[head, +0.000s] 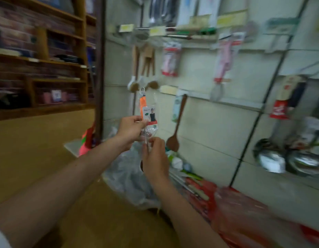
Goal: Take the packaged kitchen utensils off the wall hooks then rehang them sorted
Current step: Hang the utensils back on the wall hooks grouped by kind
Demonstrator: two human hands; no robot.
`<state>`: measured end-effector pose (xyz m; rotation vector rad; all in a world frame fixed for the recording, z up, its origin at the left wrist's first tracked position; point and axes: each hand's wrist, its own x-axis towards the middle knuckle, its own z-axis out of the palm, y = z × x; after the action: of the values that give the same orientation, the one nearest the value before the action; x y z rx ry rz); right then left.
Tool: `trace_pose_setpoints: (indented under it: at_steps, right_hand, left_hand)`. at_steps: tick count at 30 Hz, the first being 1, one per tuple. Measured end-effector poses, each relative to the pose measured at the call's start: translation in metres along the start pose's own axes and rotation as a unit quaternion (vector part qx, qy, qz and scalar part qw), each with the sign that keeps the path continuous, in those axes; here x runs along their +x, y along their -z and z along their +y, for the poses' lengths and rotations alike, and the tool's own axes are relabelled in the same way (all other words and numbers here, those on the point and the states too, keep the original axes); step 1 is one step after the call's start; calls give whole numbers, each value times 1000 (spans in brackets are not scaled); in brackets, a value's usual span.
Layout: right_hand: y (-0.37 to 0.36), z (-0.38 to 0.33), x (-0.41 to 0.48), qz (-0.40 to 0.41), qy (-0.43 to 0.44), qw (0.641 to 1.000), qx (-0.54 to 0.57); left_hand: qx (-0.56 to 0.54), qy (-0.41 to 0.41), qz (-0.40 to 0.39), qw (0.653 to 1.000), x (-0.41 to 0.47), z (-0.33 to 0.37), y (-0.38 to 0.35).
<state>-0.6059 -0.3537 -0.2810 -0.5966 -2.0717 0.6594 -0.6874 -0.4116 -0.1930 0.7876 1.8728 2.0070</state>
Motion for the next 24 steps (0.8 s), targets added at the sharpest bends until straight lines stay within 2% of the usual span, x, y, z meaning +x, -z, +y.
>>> trace_pose_setpoints:
  at_steps: [6, 13, 19, 24]
  right_hand:
    - [169, 86, 20, 99, -28, 993, -56]
    - [351, 170, 9, 244, -30, 964, -106]
    - [466, 218, -4, 301, -71, 941, -137]
    - [528, 248, 4, 339, -83, 922, -166]
  left_hand:
    - [-25, -36, -124, 991, -37, 52, -183]
    - [-61, -82, -273, 957, -104, 98, -372]
    - [-69, -116, -346, 928, -150, 124, -494]
    - [-80, -128, -358, 921, -166, 144, -562]
